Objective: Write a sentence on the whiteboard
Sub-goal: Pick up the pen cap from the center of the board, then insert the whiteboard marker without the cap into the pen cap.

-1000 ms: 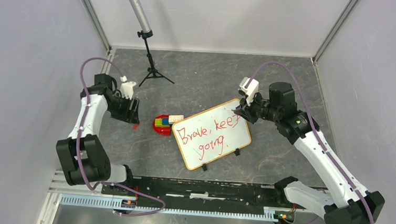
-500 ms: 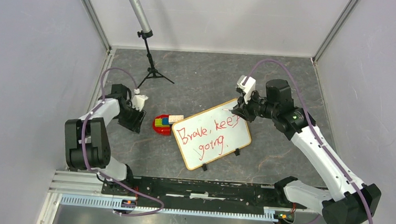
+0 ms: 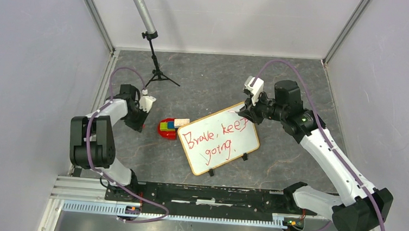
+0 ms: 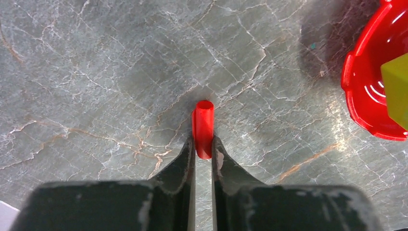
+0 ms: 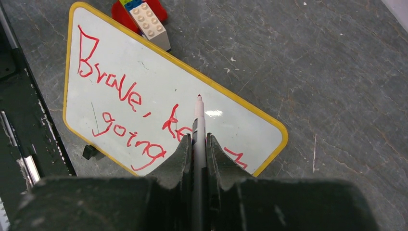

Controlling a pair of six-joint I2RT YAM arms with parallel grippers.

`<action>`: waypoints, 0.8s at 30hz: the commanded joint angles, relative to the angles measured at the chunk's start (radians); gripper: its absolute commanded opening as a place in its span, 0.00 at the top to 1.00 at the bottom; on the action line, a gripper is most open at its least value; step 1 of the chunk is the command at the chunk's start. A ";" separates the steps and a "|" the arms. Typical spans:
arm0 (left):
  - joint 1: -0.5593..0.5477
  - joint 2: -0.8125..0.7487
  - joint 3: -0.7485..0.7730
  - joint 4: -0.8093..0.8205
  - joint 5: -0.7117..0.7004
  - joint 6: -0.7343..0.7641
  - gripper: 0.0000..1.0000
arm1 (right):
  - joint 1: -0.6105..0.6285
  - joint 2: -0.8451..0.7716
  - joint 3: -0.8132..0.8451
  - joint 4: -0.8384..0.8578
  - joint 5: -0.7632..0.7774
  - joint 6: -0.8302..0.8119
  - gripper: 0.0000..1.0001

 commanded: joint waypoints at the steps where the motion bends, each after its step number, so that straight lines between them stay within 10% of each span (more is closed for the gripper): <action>1: -0.003 0.007 0.029 -0.014 0.099 -0.004 0.93 | -0.004 -0.004 0.052 0.023 -0.051 0.003 1.00; 11: -0.170 -0.388 0.335 -0.465 0.366 0.072 0.98 | -0.004 -0.006 0.046 0.108 -0.301 0.117 1.00; 24: -0.598 -0.419 0.540 -0.615 0.502 0.028 0.98 | 0.029 -0.008 -0.023 0.393 -0.545 0.440 1.00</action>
